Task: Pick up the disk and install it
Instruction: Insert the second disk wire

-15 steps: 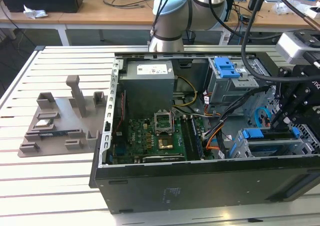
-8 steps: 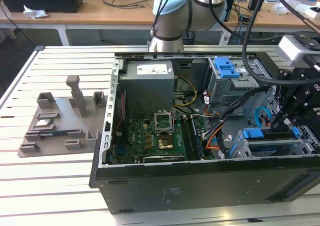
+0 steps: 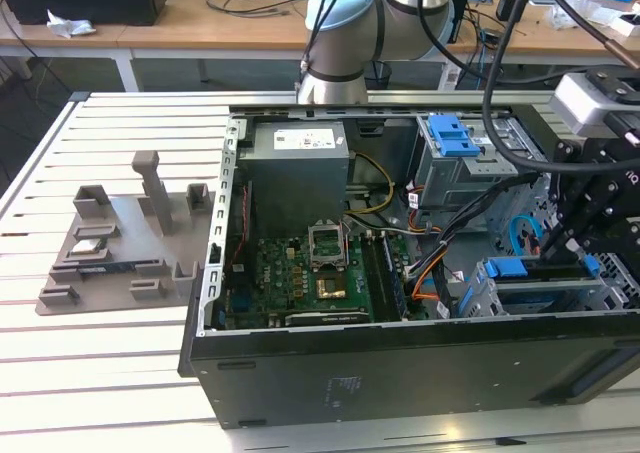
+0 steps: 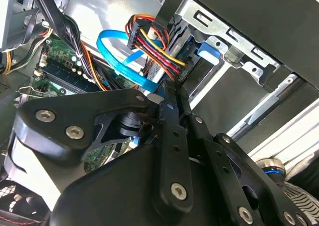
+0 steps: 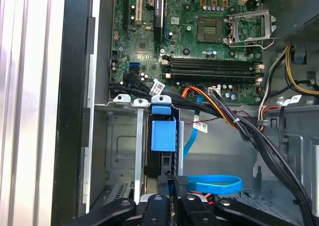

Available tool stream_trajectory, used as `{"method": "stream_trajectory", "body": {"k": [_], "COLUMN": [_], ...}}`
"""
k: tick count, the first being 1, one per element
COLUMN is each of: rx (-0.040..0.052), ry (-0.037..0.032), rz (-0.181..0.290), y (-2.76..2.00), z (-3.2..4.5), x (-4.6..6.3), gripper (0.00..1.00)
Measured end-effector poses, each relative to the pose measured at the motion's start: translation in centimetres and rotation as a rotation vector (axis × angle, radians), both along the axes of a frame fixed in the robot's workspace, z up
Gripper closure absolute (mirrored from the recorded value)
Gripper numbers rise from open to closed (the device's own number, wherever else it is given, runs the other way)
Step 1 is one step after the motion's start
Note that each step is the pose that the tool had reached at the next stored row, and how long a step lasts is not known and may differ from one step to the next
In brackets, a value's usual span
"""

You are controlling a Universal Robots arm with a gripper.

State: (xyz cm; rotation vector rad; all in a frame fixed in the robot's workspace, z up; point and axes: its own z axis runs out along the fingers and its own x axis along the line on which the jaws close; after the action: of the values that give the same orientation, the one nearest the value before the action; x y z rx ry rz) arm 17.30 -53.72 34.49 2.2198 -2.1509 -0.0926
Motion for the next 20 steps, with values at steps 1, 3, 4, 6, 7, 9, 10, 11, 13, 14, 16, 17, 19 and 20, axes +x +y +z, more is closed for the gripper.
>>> {"method": "stream_trajectory", "body": {"k": [1,3,4,6,7,9,10,11,13,14,16,17,19,20], "rx": [0.0000,-0.0001,-0.0002,0.0001,0.0005,0.0006,-0.0001,-0.0004,-0.0006,-0.0004,-0.0008,-0.0009,-0.0003,-0.0004], "ry": [0.0001,0.0001,0.0001,0.0002,0.0001,0.0002,0.0002,0.0006,0.0021,0.0031,0.0041,0.0040,0.0041,0.0041], "rz": [0.000,0.000,0.000,0.000,0.000,0.001,0.002,0.003,0.005,0.006,0.009,0.009,0.009,0.009], "y": [0.00,0.00,0.00,0.00,0.00,0.00,0.00,-0.01,-0.01,-0.02,-0.02,-0.02,-0.02,-0.02], "z": [-0.01,-0.04,-0.04,-0.04,0.01,0.17,0.21,0.20,0.10,0.02,-0.06,-0.06,0.01,0.03], "x": [-0.03,-0.05,-0.06,-0.07,-0.07,-0.07,-0.07,-0.07,-0.07,-0.07,-0.05,-0.04,-0.04,-0.04], "gripper": [0.84,0.84,0.84,0.84,0.84,0.84,0.84,0.84,0.84,0.84,0.84,0.84,0.84,0.84]}}
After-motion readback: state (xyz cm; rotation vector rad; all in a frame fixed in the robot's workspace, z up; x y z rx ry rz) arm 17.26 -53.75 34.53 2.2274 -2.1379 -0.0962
